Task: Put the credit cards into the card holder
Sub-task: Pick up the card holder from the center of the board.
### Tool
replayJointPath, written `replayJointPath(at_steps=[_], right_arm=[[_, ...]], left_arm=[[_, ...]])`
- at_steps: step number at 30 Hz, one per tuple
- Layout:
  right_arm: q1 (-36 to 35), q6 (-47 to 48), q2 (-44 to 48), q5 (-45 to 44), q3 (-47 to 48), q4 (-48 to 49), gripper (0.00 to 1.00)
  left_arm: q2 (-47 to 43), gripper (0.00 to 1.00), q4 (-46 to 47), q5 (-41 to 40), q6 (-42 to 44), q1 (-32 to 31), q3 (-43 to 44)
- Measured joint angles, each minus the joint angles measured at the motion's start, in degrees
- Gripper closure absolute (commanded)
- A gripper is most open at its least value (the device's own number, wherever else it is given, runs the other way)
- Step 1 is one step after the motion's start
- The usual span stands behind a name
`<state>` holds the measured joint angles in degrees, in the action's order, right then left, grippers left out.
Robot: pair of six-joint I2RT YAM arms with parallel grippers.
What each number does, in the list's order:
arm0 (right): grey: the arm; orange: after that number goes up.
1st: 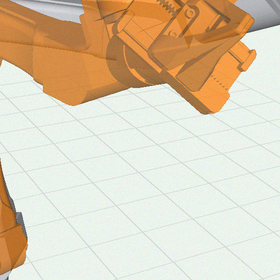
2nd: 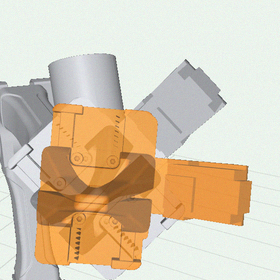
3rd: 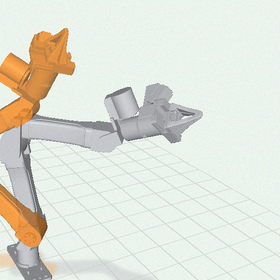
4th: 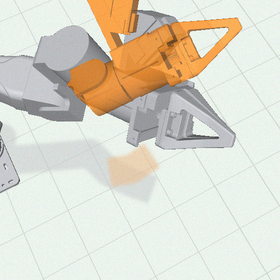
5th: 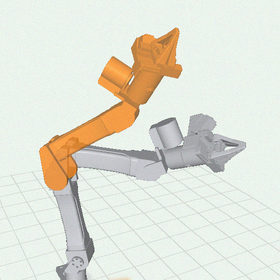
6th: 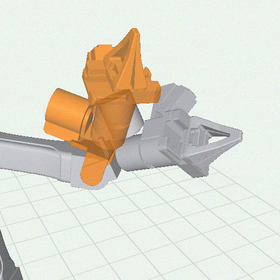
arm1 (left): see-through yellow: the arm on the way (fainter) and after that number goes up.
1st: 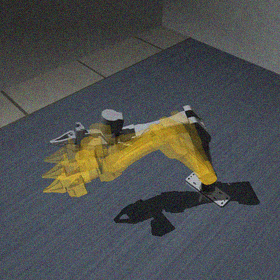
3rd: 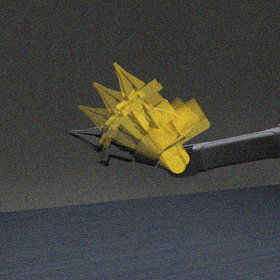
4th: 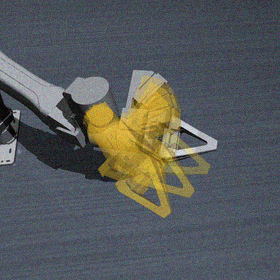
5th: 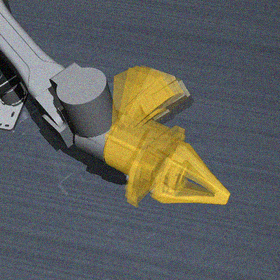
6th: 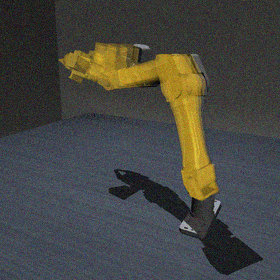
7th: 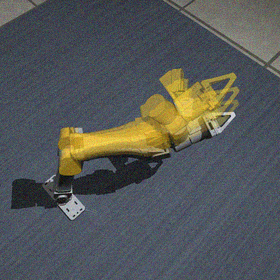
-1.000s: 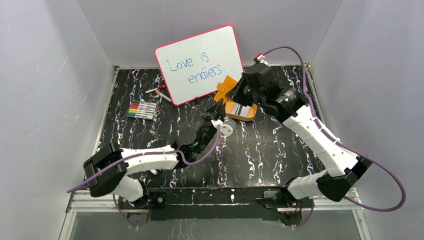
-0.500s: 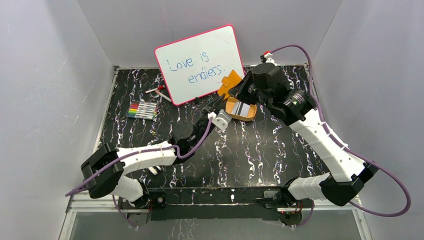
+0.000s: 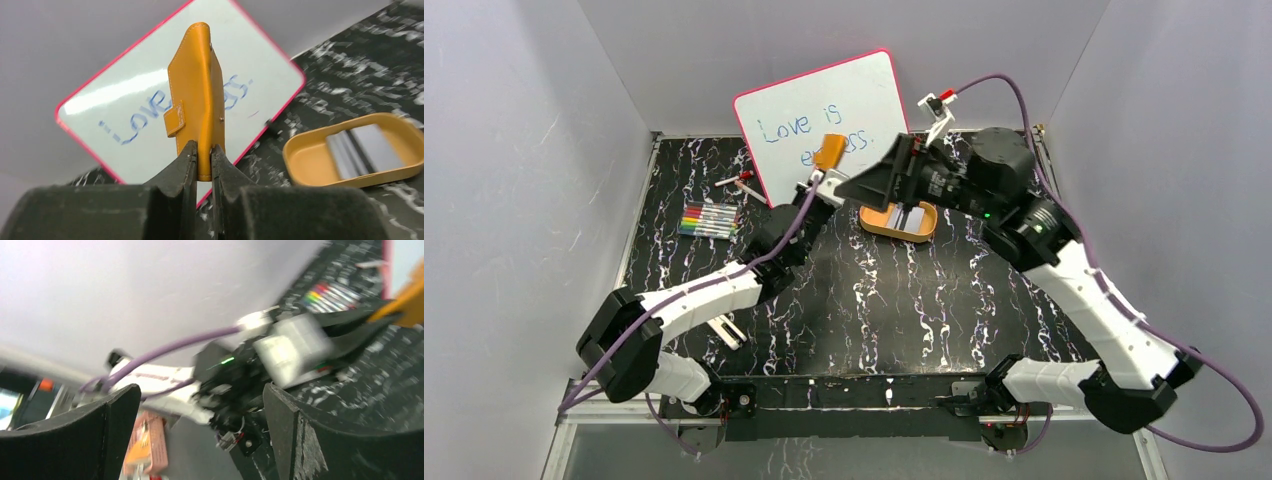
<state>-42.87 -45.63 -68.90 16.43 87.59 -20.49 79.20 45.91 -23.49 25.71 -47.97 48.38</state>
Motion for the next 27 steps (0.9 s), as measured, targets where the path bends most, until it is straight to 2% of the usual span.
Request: replayJointPath(at_steps=[2,6,11,15,21,27], right_arm=[[-0.59,0.79,2.78,6.34,-0.09,3.82,0.0],[-1.01,2.1,7.54,10.95,-0.5,8.46,0.0],[-1.01,3.43,8.55,11.63,-0.5,9.97,0.0],[-1.01,5.75,8.11,6.99,-2.12,8.37,0.0],[-0.98,10.58,11.98,-2.56,-14.38,7.32,0.0],[-0.96,16.72,16.52,-4.26,-25.03,9.77,0.0]], left_arm=[[0.02,1.0,-3.17,-2.08,-1.62,2.89,0.04],[-0.02,1.0,-6.27,-3.15,-3.93,4.52,0.39],[-0.81,1.0,-7.65,-2.89,-5.9,4.35,0.46],[-4.04,1.0,-8.48,-2.84,-8.72,4.35,-0.46],[-17.11,1.0,-13.16,-0.83,-18.64,4.37,-4.11],[-33.86,1.0,-17.33,7.69,-34.18,4.59,-6.88]])
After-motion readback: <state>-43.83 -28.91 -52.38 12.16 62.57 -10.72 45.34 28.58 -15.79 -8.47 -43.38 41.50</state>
